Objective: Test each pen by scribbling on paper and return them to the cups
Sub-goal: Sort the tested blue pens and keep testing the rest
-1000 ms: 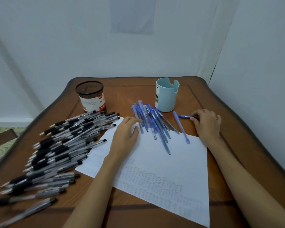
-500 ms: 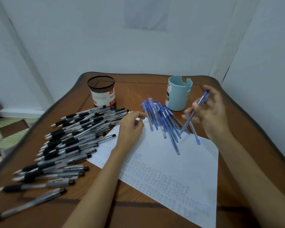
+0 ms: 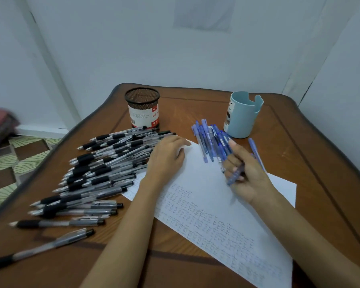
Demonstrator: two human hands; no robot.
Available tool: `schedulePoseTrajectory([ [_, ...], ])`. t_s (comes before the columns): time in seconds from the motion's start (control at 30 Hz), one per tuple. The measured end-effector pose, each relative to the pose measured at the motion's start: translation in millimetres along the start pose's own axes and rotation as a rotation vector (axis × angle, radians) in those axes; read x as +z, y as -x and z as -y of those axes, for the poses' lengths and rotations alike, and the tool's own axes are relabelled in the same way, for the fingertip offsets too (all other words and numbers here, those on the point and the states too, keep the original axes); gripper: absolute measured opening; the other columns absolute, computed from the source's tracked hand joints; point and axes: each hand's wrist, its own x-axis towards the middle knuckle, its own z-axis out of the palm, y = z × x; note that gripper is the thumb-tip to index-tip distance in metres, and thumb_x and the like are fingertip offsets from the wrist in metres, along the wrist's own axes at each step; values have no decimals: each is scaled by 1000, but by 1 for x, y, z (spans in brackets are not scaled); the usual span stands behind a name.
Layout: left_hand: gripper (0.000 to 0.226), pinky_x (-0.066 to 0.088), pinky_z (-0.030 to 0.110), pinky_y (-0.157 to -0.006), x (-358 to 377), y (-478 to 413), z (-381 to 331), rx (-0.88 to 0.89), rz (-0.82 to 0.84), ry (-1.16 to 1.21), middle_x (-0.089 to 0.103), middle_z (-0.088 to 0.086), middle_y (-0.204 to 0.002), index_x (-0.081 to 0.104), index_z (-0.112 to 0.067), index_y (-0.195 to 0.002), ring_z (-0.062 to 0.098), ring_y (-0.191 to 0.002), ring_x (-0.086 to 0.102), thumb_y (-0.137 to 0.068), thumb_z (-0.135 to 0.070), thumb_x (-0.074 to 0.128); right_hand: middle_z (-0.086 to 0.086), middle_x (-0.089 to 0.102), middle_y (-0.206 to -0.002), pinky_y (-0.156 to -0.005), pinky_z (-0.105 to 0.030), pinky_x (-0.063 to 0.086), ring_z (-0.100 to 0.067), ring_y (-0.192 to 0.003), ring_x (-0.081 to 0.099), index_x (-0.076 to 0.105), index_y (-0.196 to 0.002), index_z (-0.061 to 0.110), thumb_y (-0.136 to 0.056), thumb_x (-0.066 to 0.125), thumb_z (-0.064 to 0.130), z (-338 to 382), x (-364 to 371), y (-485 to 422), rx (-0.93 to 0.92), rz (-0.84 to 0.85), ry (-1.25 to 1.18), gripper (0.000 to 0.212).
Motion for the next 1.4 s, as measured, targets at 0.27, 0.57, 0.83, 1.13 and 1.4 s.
schedulePoseTrajectory([
  [0.27, 32, 40, 26, -74, 1, 2, -3, 4, 40, -59, 68, -3, -109, 71, -16, -103, 17, -100, 59, -85, -1, 49, -4, 72, -70, -48, -22, 55, -16, -61, 70, 69, -92, 18, -95, 28, 52, -6, 5, 7, -44, 138, 499, 53],
  [0.57, 32, 38, 24, -72, 1, 2, -4, -22, 43, -62, 68, -5, -111, 72, -17, -103, 15, -102, 58, -87, -3, 47, 6, 42, -41, -40, -17, 36, -8, -38, 38, 45, -50, 16, -65, 72, 36, -40, 5, 10, -376, 162, 734, 37],
  [0.83, 33, 38, 25, -69, 1, 1, -2, -20, 52, -74, 68, -5, -110, 72, -17, -102, 14, -101, 58, -86, -2, 47, 4, 37, -42, -50, -11, 34, -9, -43, 35, 43, -47, 13, -71, 72, 35, -47, 3, 4, -461, 286, 830, 44],
  [1.13, 33, 47, 29, -71, 3, 0, -1, -5, 34, -80, 69, -4, -106, 72, -17, -101, 15, -97, 60, -86, -2, 47, 7, 27, -42, -47, -12, 28, -4, -42, 27, 33, -46, 13, -81, 66, -3, -50, -1, 0, -488, 282, 873, 50],
  [1.4, 32, 47, 31, -70, 4, 0, 0, 0, 29, -76, 69, -4, -104, 72, -17, -100, 15, -95, 60, -86, -2, 47, 1, 25, -45, -50, -12, 29, -6, -45, 25, 32, -45, 14, -77, 58, -12, -51, 0, 2, -509, 237, 886, 50],
])
